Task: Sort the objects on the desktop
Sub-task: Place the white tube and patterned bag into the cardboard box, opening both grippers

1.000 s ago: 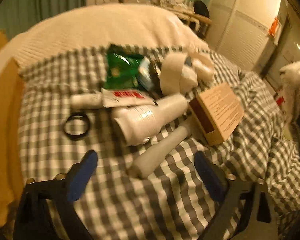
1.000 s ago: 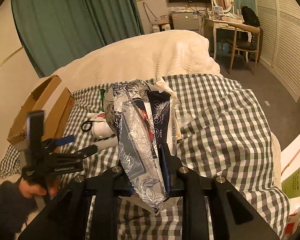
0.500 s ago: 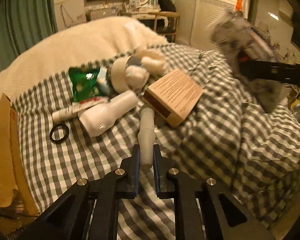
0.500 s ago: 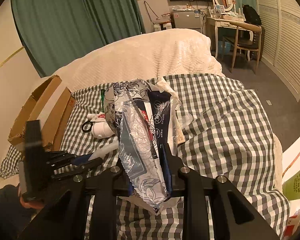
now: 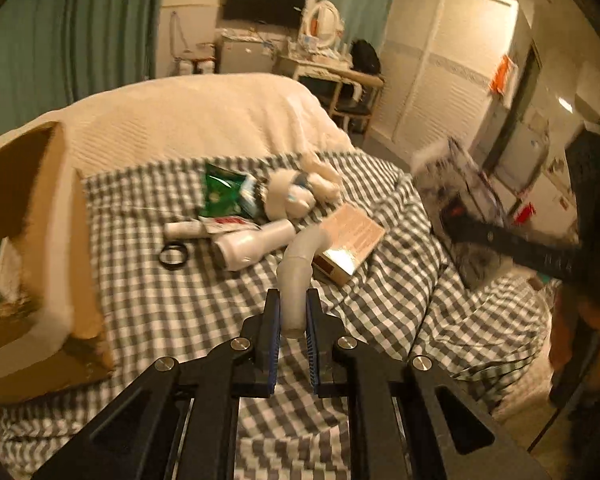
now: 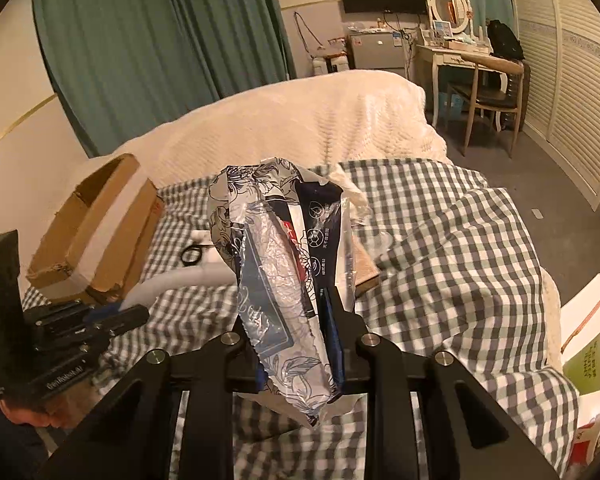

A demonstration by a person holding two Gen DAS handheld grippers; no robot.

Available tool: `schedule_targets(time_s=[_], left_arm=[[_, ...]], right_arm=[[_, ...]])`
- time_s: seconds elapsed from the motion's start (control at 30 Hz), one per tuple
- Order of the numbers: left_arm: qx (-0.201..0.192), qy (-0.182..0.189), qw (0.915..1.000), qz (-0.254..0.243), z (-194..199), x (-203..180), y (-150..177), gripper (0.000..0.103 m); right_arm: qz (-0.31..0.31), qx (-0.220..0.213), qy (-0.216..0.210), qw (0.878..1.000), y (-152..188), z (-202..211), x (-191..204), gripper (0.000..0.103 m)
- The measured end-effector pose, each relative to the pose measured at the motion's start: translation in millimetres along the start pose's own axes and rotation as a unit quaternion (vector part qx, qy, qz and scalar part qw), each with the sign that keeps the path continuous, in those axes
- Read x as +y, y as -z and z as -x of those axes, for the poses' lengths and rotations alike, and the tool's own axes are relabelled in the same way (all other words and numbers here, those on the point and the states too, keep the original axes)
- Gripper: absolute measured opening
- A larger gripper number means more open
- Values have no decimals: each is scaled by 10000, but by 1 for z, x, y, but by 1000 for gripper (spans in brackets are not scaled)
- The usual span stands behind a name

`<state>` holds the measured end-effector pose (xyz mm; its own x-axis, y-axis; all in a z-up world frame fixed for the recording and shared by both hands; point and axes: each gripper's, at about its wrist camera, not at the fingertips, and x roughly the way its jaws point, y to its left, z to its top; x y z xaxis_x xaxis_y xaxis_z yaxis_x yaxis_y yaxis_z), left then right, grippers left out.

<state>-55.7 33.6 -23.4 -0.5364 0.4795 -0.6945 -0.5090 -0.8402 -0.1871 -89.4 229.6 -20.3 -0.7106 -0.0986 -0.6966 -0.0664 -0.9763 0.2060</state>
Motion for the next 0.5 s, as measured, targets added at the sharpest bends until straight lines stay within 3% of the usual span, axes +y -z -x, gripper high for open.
schedule_targets(time_s=[0.23,0.5], left_arm=[[-271,3,9994,238,48,32,-16,11],[-771,-322,9959,338,111,81,-50,11]], right_arm=[[40,-72,-192,9998,5,23,50,23],[503,-251,-377,9977,-34,42,138,23]])
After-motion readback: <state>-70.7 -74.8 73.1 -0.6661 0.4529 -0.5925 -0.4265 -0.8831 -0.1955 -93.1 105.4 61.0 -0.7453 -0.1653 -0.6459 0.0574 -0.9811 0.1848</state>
